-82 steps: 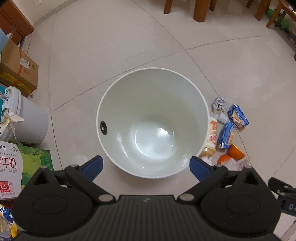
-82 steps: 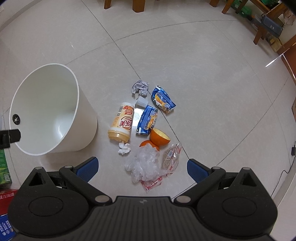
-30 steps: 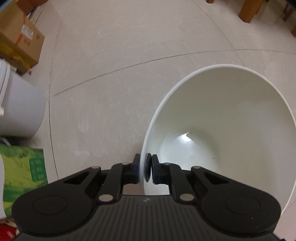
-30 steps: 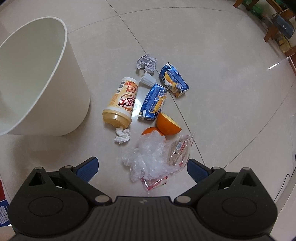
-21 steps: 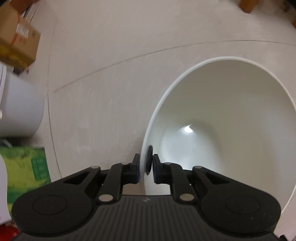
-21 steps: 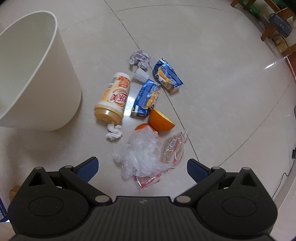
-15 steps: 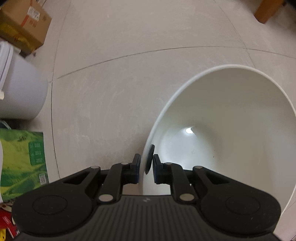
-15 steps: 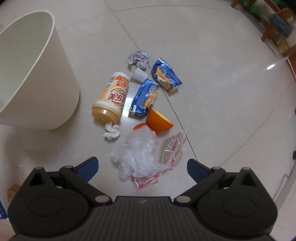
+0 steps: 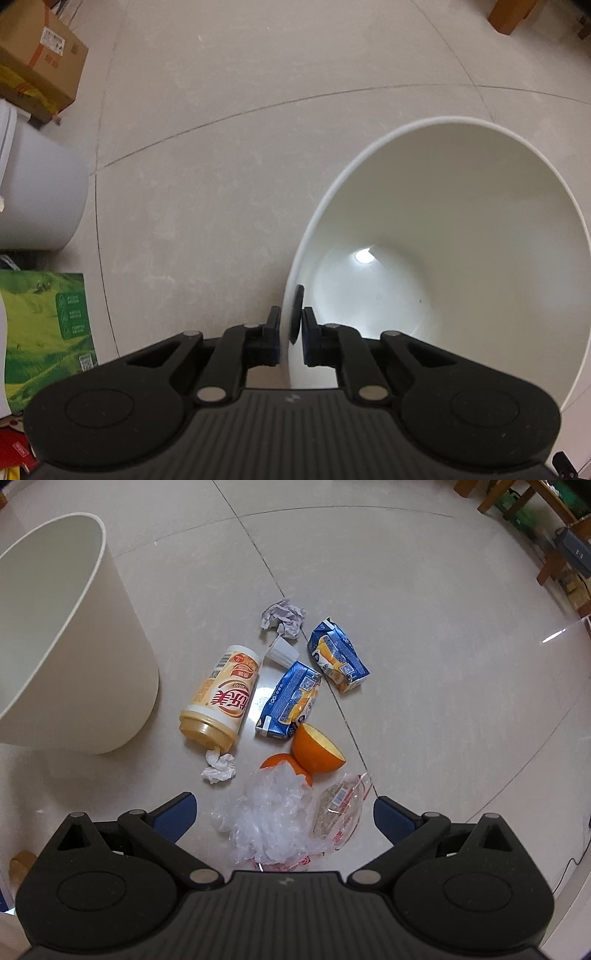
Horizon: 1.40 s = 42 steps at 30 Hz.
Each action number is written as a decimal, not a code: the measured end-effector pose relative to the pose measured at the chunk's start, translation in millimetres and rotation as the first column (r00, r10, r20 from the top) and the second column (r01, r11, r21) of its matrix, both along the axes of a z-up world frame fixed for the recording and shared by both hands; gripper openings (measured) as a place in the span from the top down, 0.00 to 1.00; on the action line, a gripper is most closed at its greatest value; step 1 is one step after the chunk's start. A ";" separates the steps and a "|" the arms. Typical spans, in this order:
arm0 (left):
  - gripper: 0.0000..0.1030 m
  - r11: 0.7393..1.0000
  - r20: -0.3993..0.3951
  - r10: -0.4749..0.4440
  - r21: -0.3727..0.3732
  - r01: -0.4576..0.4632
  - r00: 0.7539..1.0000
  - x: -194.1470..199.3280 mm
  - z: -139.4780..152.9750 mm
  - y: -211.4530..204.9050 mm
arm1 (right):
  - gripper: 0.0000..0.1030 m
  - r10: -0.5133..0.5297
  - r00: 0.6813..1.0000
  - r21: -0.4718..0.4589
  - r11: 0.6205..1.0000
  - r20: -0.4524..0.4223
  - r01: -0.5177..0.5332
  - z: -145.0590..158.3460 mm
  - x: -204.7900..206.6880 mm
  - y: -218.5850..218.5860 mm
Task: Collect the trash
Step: 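Hold the bin rim with the left gripper while the right tool reaches the milk-tea cup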
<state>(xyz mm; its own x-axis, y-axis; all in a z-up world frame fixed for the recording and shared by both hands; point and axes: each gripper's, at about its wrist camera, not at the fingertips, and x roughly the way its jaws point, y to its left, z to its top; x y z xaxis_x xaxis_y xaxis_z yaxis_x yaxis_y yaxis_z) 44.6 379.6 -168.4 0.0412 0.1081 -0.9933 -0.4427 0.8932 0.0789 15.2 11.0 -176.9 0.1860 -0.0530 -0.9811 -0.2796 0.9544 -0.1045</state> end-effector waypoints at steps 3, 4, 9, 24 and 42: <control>0.90 0.999 0.000 0.037 0.012 -0.037 0.999 -6.2 -0.1 -2.4 | 0.00 0.023 1.000 -0.002 1.000 0.000 -0.023 -0.5 -1.1 2.1; 0.89 0.999 -0.001 0.043 0.023 -0.043 0.999 -7.9 -0.6 -3.8 | 0.00 0.030 1.000 0.005 1.000 0.008 -0.030 0.4 0.0 3.0; 0.81 0.995 0.019 -0.012 0.099 0.010 1.000 -11.5 2.3 -15.5 | 0.00 0.073 0.996 0.022 0.997 0.054 -0.075 6.1 8.2 6.3; 0.89 0.994 0.077 -0.088 0.068 0.083 0.993 -13.8 2.5 -11.3 | 0.00 0.200 0.972 0.005 0.979 0.123 -0.202 -20.0 19.4 21.8; 0.93 0.999 0.125 -0.045 0.000 0.046 0.991 -20.6 10.9 -2.8 | 0.00 0.192 0.964 0.013 0.980 0.183 -0.198 -5.8 -1.0 14.8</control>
